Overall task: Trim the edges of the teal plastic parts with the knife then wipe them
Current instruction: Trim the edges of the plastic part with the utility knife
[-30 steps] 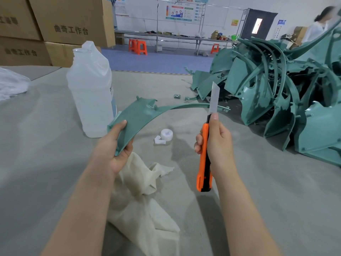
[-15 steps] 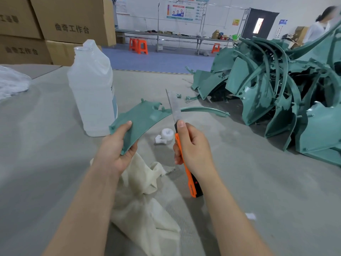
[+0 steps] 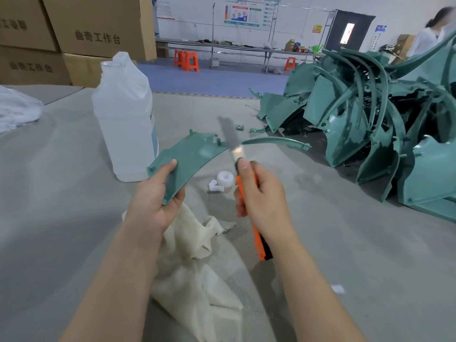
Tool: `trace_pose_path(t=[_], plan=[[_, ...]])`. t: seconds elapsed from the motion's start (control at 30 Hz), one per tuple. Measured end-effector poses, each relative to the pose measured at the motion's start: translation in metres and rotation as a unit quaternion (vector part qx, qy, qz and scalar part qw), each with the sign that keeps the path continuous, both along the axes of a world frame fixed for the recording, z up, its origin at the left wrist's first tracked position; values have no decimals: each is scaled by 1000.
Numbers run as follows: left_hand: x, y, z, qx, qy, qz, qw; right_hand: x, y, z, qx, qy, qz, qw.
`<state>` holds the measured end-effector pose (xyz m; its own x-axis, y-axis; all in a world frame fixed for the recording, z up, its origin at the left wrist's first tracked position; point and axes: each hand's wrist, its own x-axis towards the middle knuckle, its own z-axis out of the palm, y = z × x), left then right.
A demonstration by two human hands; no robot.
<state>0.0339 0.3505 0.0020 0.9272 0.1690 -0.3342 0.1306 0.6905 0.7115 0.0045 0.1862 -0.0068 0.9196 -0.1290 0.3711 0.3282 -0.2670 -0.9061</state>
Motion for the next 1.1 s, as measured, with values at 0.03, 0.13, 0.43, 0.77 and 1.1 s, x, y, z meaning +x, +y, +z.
trace_pose_path(t=[0.03, 0.13, 0.43, 0.77, 1.1], plan=[[0, 1, 0, -1, 0, 4, 1000, 1, -5, 3, 33, 9, -17, 999], [1, 4, 0, -1, -7, 11, 1000, 4, -21, 8, 77, 19, -60, 995], [-1, 7, 1, 4, -26, 24, 999, 6, -22, 3, 83, 35, -58, 994], [0, 10, 3, 24, -26, 20, 999, 4, -24, 5, 93, 41, -12, 995], [0, 4, -1, 23, -24, 23, 999, -1, -1, 0, 16, 44, 52, 998]])
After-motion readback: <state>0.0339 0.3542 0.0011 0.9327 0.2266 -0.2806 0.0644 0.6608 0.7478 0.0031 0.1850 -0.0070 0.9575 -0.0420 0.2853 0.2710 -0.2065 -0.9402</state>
